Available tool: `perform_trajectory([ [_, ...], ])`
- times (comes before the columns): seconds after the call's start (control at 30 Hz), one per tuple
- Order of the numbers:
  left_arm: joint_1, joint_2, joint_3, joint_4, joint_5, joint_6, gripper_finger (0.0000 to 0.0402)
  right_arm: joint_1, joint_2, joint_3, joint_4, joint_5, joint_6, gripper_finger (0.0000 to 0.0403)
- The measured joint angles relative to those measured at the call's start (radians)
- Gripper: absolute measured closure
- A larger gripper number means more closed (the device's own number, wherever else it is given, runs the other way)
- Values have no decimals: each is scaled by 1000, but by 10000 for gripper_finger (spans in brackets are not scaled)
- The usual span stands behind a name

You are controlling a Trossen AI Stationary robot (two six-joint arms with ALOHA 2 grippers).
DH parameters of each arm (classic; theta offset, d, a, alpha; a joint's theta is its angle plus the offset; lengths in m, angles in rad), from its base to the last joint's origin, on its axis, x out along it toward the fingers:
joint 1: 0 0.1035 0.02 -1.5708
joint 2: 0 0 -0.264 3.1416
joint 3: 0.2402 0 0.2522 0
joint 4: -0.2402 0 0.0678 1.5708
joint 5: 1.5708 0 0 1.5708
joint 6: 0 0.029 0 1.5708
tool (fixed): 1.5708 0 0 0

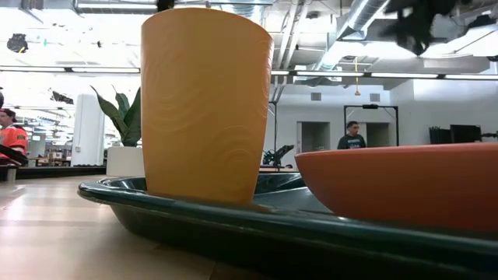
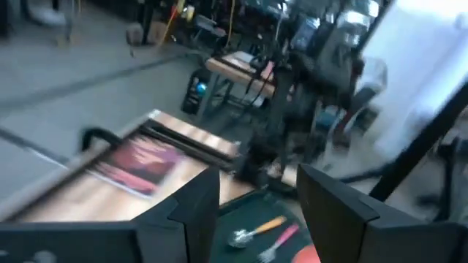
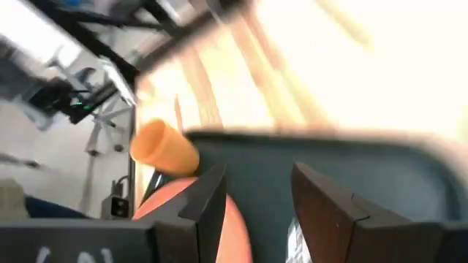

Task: Pick and place plate/cup/fork/spoon on tray
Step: Return to Home Position

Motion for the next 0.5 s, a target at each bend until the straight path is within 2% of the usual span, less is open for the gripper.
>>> perform_trajectory([
  [0.07, 0, -60, -1, -52, -20, 113, 233, -25, -51, 42, 0, 1, -138, 226],
  [0.13, 0, -112, -2, -89, -61, 131, 233, -39, -99, 50, 63, 31, -237, 227],
  [0.2, 1, -157, -27, -72, -87, 143, 233, -46, -140, 21, 183, 50, -377, 226],
  [0.27, 1, -196, -72, -28, -78, 162, 233, -80, -196, -30, 270, 57, -447, 225],
  [0.37, 12, -266, -185, 94, -28, 134, 233, -157, -287, -131, 324, 27, -407, 225],
  [0.5, 14, -354, -405, 291, 7, 58, 233, -211, -458, -307, 420, -3, -316, 225],
])
